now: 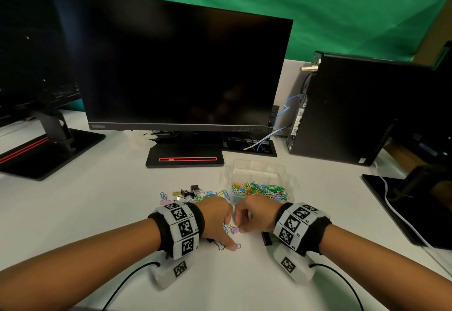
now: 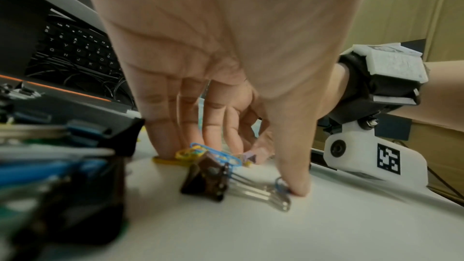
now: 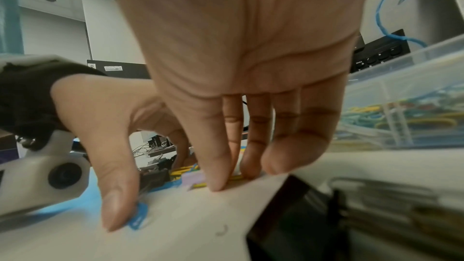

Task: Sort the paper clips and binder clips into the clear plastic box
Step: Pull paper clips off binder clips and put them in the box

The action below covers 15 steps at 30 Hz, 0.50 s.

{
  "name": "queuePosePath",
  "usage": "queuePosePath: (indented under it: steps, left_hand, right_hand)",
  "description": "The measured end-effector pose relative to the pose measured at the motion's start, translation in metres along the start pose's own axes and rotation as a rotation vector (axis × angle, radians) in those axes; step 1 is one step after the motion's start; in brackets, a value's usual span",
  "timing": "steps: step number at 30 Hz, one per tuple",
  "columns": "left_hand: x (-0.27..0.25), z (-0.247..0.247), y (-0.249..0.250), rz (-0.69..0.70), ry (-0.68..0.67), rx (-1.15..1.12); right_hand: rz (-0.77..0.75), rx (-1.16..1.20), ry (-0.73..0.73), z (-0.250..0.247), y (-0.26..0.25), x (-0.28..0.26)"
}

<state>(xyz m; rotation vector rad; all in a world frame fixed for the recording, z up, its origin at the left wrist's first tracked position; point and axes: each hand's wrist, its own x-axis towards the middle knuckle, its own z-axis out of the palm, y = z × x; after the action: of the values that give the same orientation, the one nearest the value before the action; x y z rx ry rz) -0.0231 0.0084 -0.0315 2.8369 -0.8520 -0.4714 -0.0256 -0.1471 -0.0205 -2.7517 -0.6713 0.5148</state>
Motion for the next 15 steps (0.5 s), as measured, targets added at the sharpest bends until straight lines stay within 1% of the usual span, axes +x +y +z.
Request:
queuePosePath:
  steps: [5, 8, 11, 15]
  left_hand:
    - [-0.001, 0.001, 0.002, 0.012, -0.007, -0.026]
    - [0.000, -0.001, 0.000, 0.013, -0.028, -0.046]
    - [0.001, -0.002, -0.002, 0.024, -0.034, -0.065]
    - [0.003, -0.002, -0.005, 0.016, -0.031, -0.123]
  right_hand:
    - [0.024, -0.020, -0.039, 0.000, 0.004, 0.000]
    - [0.022, -0.054, -0.037, -0.002, 0.007, -0.002]
    - [0.037, -0.053, 0.012, -0.011, 0.010, -0.006]
    - [0.073, -0.015, 0.146, -0.033, 0.021, -0.008]
